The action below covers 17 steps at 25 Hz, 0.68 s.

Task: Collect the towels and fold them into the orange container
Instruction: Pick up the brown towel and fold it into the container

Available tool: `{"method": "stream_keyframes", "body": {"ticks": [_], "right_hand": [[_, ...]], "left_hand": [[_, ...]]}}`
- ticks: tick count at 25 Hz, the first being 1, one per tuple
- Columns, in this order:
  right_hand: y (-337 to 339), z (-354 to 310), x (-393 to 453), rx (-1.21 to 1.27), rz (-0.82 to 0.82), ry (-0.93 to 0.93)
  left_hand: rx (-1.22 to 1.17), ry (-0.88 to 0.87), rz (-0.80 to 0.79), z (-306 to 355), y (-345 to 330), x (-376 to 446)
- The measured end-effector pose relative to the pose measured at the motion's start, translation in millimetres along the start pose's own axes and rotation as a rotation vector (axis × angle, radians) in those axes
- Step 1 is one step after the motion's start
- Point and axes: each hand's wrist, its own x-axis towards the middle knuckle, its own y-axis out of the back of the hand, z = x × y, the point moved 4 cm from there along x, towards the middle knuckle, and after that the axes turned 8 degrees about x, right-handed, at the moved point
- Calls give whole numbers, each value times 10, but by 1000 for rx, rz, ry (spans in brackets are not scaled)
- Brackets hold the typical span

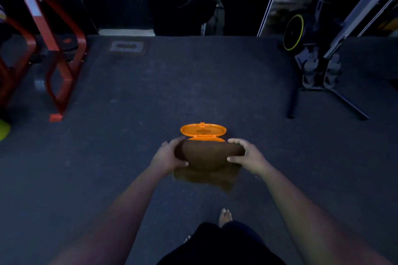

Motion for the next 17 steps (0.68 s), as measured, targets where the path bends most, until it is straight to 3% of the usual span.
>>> {"method": "stream_keyframes", "body": {"ticks": [3,8,12,15,17], "right_hand": [[-62,364,316,-264,-74,-111],[-18,937,978,-693,-164,-110],[-27,1446,1662,-963,-335,-48],[-61,1872,2289,-952,-445,-122],[-45,2100,2704,-873,-473,-173]], "left_hand": [[446,66,-36,-27,-365,249],[793,2,-76,-139,-991,847],[761,-86,-261,-287,-1505,1575],[625,15,-368,-503,-1836,2167],[567,13,-356,-644,-1916,2665]]}}
